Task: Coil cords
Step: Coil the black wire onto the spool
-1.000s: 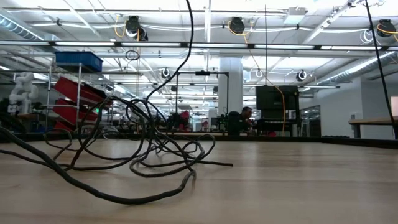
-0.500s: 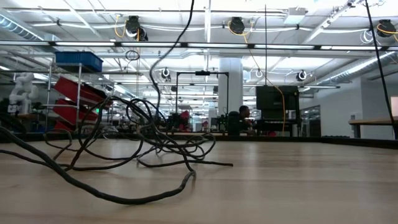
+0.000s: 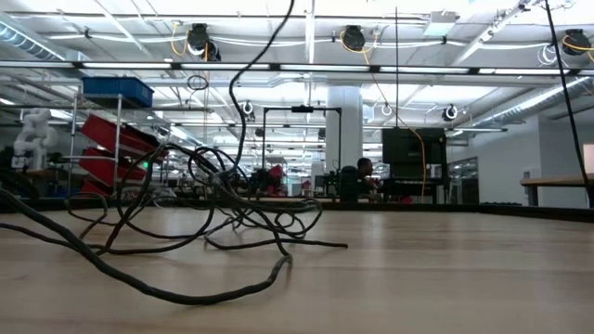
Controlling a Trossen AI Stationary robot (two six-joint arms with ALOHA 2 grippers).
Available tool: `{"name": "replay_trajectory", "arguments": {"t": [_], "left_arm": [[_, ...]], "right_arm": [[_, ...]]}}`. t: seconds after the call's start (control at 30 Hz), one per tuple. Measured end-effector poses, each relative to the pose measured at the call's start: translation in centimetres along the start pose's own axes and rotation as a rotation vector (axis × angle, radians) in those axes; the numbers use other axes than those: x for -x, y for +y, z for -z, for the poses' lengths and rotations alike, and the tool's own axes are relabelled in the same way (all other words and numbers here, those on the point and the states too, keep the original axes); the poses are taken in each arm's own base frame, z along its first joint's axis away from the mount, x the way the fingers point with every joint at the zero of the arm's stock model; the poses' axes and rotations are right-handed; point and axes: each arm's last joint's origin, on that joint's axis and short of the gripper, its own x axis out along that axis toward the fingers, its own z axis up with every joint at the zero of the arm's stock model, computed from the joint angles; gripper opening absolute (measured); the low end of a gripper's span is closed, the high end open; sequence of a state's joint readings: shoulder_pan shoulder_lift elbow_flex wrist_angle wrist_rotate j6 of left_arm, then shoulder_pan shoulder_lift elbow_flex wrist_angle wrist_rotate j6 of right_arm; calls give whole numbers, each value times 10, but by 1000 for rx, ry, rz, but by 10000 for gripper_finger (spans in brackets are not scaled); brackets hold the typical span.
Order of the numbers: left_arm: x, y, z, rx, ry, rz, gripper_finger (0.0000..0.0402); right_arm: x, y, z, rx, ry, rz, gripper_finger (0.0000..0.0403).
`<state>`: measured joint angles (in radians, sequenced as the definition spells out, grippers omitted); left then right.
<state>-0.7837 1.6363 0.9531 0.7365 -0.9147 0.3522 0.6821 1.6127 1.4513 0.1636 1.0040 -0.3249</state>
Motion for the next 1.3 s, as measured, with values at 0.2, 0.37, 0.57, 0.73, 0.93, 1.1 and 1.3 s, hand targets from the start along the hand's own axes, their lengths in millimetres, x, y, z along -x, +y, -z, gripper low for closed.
{"name": "replay_trajectory", "arguments": {"t": [0.2, 0.37, 0.57, 0.73, 0.93, 1.1, 1.3], "left_arm": [[2, 2, -16, 193, -163, 103, 245], [1, 1, -14, 171, -145, 115, 245], [-3, 2, -8, 135, -103, 109, 245], [-7, 5, -7, 125, -100, 97, 245], [-18, 5, 5, 105, -82, 88, 245], [-30, 7, 20, 77, -14, -33, 245], [-31, 9, 21, 72, 0, -79, 244]], "right_arm": [[4, 1, -2, -32, -5, -10, 0], [5, 2, -2, -21, -9, -22, 0], [7, 3, -2, 4, -12, -34, 0], [9, 5, -3, -1, -14, -40, 0], [9, 5, -3, -23, -14, -41, 0], [11, 6, -3, -25, -15, -46, 0], [13, 8, -3, -24, -17, -54, 0]]}}
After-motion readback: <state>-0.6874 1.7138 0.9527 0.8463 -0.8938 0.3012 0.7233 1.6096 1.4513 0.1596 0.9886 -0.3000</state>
